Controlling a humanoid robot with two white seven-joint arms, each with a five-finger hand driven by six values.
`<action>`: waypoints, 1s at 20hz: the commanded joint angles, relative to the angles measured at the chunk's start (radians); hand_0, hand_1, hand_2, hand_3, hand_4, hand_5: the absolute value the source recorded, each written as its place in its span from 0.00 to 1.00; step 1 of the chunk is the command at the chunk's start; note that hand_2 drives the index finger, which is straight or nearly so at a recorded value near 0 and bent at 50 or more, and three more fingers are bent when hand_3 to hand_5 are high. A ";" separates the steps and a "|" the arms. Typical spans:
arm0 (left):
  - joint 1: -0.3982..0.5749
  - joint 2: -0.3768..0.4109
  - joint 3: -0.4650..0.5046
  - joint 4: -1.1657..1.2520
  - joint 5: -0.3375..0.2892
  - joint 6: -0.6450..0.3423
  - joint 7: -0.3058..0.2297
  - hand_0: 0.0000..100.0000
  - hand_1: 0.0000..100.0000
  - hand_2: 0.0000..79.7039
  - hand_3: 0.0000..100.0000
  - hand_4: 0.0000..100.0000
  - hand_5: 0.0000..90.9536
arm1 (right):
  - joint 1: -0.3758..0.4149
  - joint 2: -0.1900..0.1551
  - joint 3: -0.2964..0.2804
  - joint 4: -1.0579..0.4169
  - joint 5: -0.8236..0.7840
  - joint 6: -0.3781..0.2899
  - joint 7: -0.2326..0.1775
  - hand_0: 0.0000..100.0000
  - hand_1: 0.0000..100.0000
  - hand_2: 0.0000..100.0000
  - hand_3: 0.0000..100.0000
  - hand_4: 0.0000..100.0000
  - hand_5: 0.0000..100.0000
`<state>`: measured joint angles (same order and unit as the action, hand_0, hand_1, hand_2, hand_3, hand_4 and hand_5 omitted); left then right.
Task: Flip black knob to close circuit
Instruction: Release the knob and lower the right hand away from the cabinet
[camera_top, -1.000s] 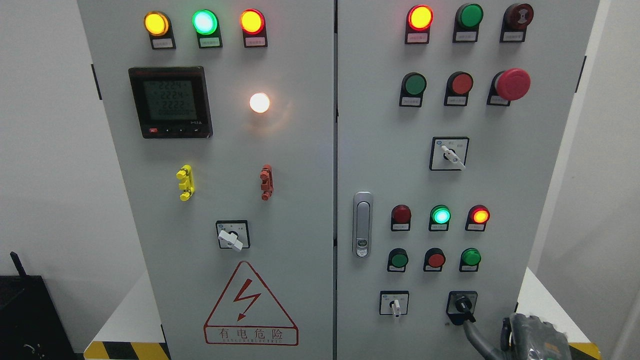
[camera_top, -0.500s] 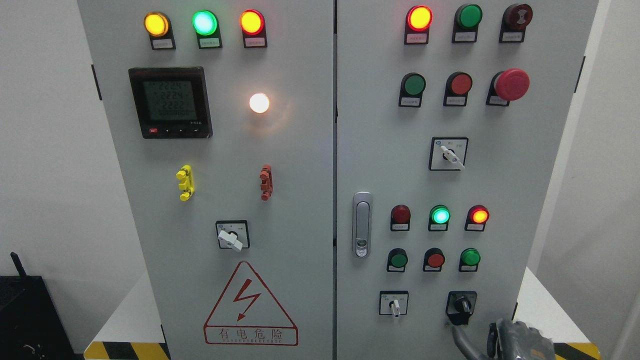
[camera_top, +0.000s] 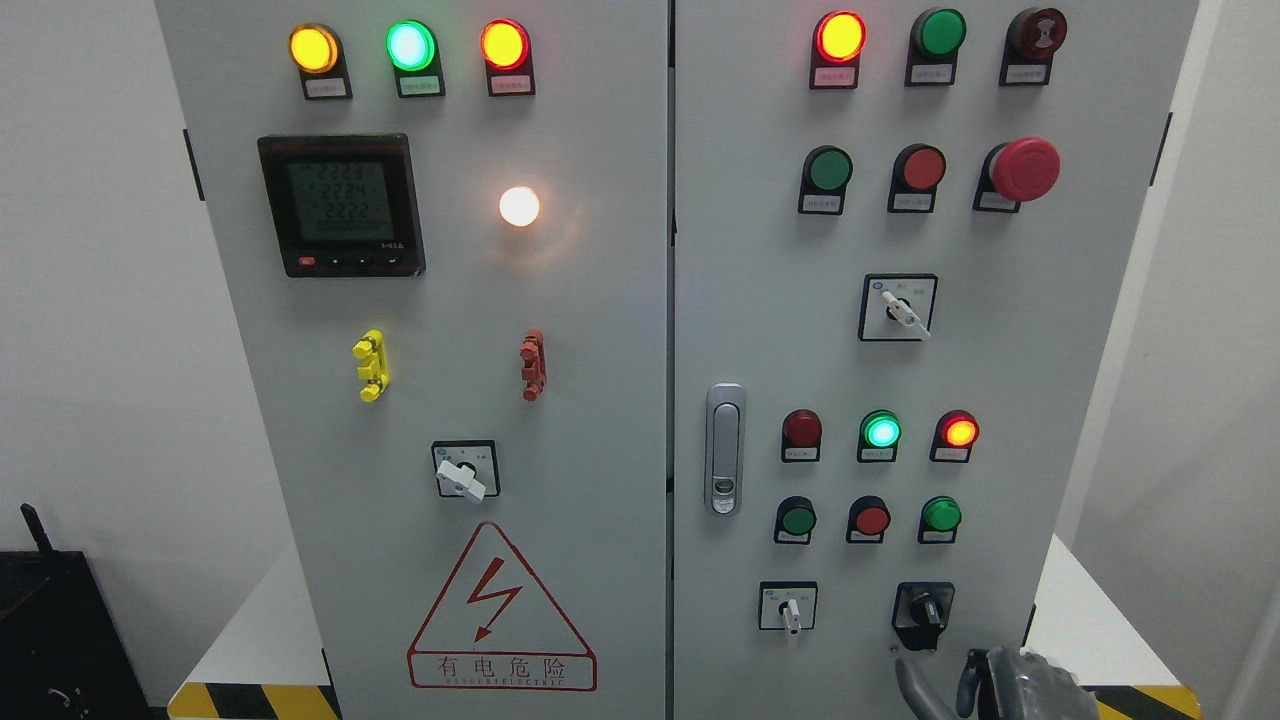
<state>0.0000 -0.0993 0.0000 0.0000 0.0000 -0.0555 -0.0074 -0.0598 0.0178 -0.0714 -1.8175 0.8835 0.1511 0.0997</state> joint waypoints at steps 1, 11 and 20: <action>0.034 0.000 0.011 -0.034 0.008 0.000 0.000 0.00 0.00 0.00 0.05 0.03 0.00 | 0.133 0.062 -0.142 -0.161 -0.386 -0.137 0.014 0.00 0.05 0.44 0.74 0.62 0.51; 0.034 0.000 0.011 -0.034 0.008 0.000 0.000 0.00 0.00 0.00 0.05 0.03 0.00 | 0.313 0.064 -0.203 -0.175 -0.963 -0.252 0.248 0.00 0.00 0.00 0.07 0.05 0.00; 0.034 0.000 0.011 -0.034 0.008 0.000 0.000 0.00 0.00 0.00 0.05 0.03 0.00 | 0.405 0.065 -0.203 -0.164 -1.069 -0.314 0.313 0.00 0.00 0.00 0.03 0.01 0.00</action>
<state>0.0000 -0.0994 0.0000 0.0000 0.0000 -0.0547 -0.0074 0.2843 0.0711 -0.2377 -1.9598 -0.0959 -0.1467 0.3987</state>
